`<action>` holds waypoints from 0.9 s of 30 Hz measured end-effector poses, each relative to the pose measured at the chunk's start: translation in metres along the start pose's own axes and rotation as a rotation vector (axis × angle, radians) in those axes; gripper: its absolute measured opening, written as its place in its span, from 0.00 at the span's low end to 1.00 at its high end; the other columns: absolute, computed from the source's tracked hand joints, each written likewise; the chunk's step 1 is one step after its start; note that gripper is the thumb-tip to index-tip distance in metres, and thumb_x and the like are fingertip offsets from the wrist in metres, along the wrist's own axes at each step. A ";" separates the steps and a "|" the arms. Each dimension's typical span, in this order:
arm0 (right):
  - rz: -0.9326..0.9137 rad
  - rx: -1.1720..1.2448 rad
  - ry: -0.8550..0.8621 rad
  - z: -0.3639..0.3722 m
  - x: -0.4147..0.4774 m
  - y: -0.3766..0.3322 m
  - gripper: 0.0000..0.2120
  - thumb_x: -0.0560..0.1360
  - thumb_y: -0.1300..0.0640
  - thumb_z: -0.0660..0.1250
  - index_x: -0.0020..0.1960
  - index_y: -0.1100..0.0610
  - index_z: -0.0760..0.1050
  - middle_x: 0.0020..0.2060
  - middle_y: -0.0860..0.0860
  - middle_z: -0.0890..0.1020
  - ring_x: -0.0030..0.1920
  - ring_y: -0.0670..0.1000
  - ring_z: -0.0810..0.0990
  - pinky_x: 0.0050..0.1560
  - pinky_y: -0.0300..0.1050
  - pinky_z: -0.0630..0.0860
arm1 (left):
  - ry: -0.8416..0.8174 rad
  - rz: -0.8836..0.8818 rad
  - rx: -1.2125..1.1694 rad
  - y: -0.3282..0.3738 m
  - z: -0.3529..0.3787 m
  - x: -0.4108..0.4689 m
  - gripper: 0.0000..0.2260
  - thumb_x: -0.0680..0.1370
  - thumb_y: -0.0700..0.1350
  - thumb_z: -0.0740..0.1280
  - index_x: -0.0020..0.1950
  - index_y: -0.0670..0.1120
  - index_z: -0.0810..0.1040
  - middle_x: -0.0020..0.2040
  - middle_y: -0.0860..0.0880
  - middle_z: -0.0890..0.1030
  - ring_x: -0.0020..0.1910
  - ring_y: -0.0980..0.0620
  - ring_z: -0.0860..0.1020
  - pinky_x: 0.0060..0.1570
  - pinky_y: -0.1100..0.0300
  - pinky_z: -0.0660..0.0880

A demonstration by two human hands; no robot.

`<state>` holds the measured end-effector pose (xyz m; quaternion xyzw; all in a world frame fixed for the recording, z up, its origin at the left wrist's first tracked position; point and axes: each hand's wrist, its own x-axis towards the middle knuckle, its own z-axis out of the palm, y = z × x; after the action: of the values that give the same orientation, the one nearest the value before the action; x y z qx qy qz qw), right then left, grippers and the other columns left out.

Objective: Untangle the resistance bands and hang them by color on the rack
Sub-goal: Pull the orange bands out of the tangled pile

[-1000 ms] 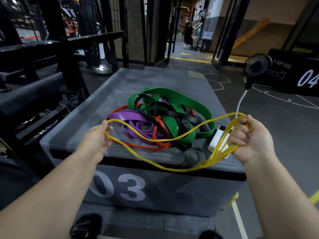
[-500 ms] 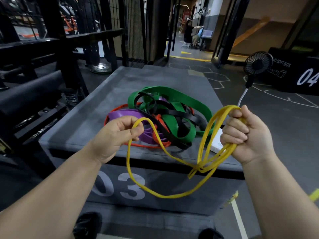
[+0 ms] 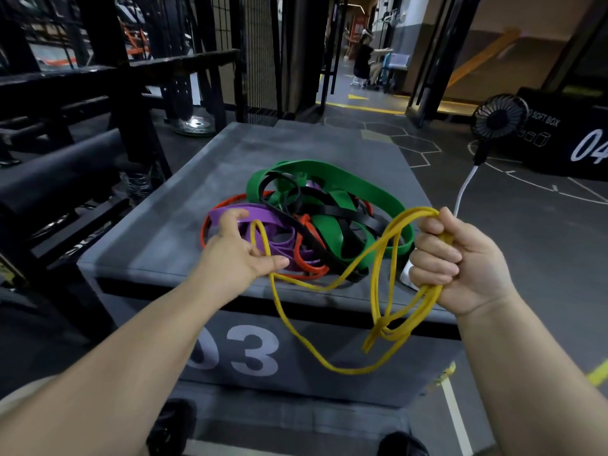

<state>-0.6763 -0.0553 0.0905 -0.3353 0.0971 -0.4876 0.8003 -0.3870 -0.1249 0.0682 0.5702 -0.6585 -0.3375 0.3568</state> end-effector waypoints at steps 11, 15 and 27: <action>0.047 -0.013 0.015 -0.009 0.000 0.001 0.18 0.85 0.51 0.51 0.48 0.62 0.73 0.28 0.49 0.66 0.27 0.48 0.65 0.30 0.41 0.71 | -0.484 0.165 0.194 0.004 -0.006 -0.011 0.17 0.74 0.37 0.69 0.55 0.58 0.78 0.48 0.54 0.81 0.48 0.56 0.78 0.46 0.72 0.72; 0.057 -0.006 0.018 -0.012 -0.001 -0.001 0.18 0.85 0.51 0.50 0.49 0.62 0.73 0.28 0.50 0.65 0.27 0.48 0.65 0.31 0.41 0.70 | -0.559 0.179 0.386 -0.001 -0.003 -0.012 0.21 0.72 0.35 0.70 0.60 0.55 0.77 0.46 0.57 0.79 0.45 0.62 0.78 0.45 0.72 0.73; -0.029 -0.246 0.362 -0.003 -0.005 0.000 0.12 0.68 0.50 0.75 0.36 0.55 0.75 0.24 0.44 0.57 0.22 0.43 0.56 0.20 0.33 0.64 | -0.568 0.268 0.530 -0.004 -0.002 -0.008 0.06 0.74 0.58 0.69 0.39 0.59 0.81 0.47 0.56 0.75 0.48 0.59 0.74 0.52 0.61 0.72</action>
<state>-0.6805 -0.0520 0.0876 -0.3387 0.2933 -0.5358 0.7157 -0.3825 -0.1171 0.0648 0.4359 -0.8634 -0.2506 0.0426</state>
